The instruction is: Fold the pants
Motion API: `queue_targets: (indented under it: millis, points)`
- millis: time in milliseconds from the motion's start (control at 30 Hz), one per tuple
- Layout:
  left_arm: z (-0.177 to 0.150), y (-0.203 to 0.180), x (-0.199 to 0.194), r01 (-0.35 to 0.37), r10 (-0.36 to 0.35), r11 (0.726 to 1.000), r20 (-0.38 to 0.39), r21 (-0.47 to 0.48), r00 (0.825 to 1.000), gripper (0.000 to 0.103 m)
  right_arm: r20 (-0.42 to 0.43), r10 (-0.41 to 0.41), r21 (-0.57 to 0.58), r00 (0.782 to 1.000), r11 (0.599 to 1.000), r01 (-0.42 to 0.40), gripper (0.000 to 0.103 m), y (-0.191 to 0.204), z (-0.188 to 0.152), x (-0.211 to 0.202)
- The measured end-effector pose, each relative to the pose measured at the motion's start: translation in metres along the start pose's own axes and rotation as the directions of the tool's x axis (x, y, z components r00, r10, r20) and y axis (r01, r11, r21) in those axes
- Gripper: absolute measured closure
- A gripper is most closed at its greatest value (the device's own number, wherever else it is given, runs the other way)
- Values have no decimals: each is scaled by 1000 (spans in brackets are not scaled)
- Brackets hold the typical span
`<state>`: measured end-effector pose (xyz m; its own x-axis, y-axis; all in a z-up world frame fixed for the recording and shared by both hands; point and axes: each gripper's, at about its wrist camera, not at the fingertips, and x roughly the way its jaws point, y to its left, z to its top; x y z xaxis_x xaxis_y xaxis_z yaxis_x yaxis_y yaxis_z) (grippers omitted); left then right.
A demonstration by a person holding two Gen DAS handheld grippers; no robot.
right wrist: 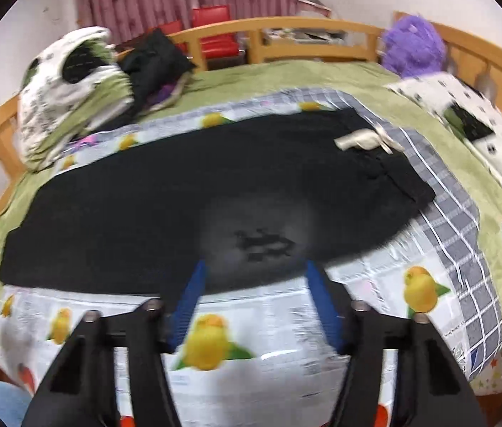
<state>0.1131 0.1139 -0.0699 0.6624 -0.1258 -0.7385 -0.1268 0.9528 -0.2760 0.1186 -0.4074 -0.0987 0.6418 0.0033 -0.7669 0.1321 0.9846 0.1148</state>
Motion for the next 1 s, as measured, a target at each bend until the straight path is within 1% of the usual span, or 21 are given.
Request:
queue_targets:
  millis: [67,133,167,200,267,333,433,500,600,667,733,767,800,833,867,900,933,967,1000]
  points:
    - [-8,15,18,-4,3,1000,-30,-30,1000,9,-23,1,36,1000,999,0,52,-23,-8,18]
    - [-17,30,37,-11,8,999,-63,-50,998,10,-40,9,106,999,994,-4,52,-47,-17,32]
    - [-21,34,42,-14,10,998,-71,-57,997,12,-47,21,140,999,990,-14,52,-57,-22,39]
    - [-26,41,49,-9,4,997,-75,-71,997,14,-51,31,174,998,985,-22,52,-65,-26,44]
    - [-35,54,58,24,-33,994,-81,-108,996,14,-49,39,229,998,973,-27,52,-79,-34,53]
    - [-41,64,63,59,-71,988,-75,-143,995,14,-36,50,270,998,962,-38,52,-89,-40,58]
    - [-44,76,72,104,-116,971,-44,-215,992,14,-29,94,334,995,939,-79,52,-98,-43,69]
    - [-42,81,83,118,-135,958,-52,-261,989,15,-23,108,361,994,928,-92,52,-101,-41,78]
    - [-40,84,91,118,-132,943,-23,-310,991,17,-19,95,373,995,924,-81,53,-99,-33,91]
    - [-36,83,96,137,-149,934,-11,-329,989,19,-8,118,394,993,913,-105,54,-98,-28,100]
    - [-32,83,101,126,-138,929,-9,-349,990,26,5,154,427,988,893,-142,55,-98,-23,109]
    - [-29,84,103,117,-130,924,-9,-364,992,31,13,168,441,986,884,-157,56,-98,-20,112]
    - [-26,86,106,105,-119,918,-13,-383,993,37,18,181,452,983,876,-170,59,-98,-17,116]
    - [-24,88,107,97,-112,912,-15,-399,994,41,17,187,463,982,869,-174,65,-98,-14,121]
    - [-23,89,107,84,-100,904,-17,-419,995,50,13,183,468,983,868,-168,68,-98,-10,126]
    - [-21,91,108,63,-84,899,-28,-433,996,63,3,173,475,985,867,-154,77,-99,-7,131]
    - [-19,92,109,51,-74,900,-36,-433,997,71,-5,167,489,986,860,-144,80,-100,-4,135]
    - [-17,92,109,35,-59,906,-44,-422,997,87,-1,170,509,985,848,-146,82,-101,-2,136]
    - [-14,91,108,21,-44,916,-49,-401,998,92,2,169,525,986,839,-145,84,-101,0,136]
